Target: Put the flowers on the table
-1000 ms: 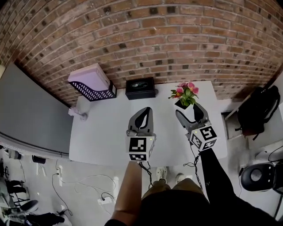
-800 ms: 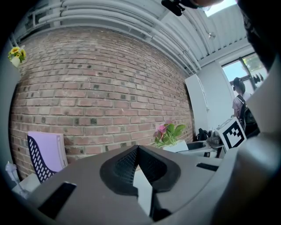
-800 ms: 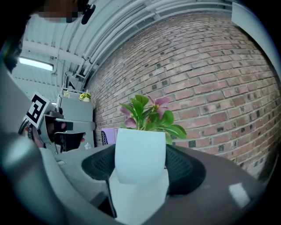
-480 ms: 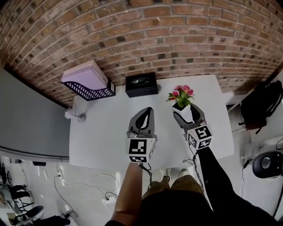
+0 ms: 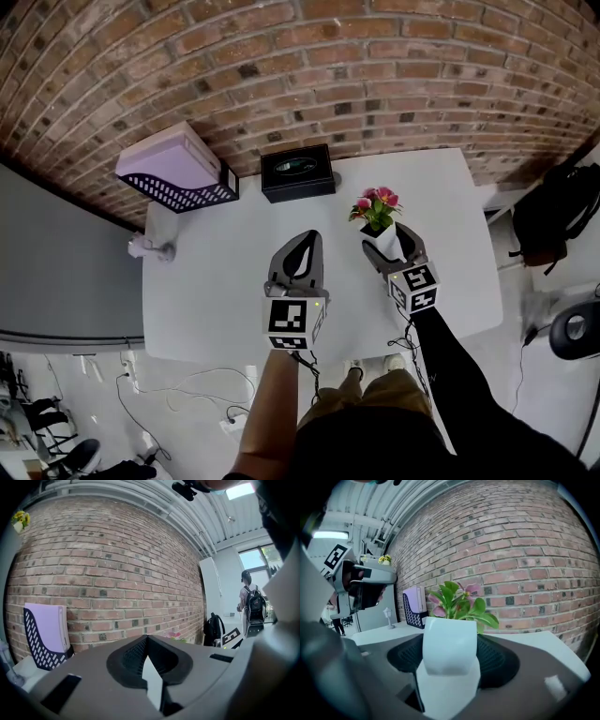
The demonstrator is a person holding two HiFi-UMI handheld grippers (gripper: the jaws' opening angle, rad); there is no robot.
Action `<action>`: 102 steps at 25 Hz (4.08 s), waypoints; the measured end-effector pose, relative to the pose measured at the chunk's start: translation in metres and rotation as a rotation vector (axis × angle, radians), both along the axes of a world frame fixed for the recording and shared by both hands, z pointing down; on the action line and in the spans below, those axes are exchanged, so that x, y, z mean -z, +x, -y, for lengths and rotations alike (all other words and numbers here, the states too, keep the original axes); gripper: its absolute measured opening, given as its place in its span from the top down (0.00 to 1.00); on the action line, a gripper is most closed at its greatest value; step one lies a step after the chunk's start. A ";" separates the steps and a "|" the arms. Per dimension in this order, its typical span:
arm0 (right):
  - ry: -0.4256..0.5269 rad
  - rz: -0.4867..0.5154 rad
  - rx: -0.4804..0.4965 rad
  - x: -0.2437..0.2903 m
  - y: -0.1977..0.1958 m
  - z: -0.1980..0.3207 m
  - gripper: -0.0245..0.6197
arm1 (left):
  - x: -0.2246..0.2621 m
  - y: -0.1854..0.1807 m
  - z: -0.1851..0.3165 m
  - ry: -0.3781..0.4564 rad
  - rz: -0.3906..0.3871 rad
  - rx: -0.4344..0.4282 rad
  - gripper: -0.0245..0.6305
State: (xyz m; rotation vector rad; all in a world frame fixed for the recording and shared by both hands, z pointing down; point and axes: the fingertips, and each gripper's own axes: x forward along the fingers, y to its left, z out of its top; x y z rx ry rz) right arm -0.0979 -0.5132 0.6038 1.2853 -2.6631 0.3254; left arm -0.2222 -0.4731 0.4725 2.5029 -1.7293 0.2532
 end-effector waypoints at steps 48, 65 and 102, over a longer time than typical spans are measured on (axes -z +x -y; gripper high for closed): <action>-0.153 -0.135 -0.029 -0.104 -0.009 -0.033 0.44 | -0.034 -0.025 -0.004 -0.064 -0.036 0.007 0.95; -0.167 -0.148 -0.037 -0.106 -0.003 -0.047 0.41 | -0.032 -0.026 -0.004 -0.065 -0.062 0.011 0.95; 0.216 0.034 -0.024 0.147 0.139 -0.146 0.41 | 0.041 0.096 -0.115 0.013 0.005 0.090 0.95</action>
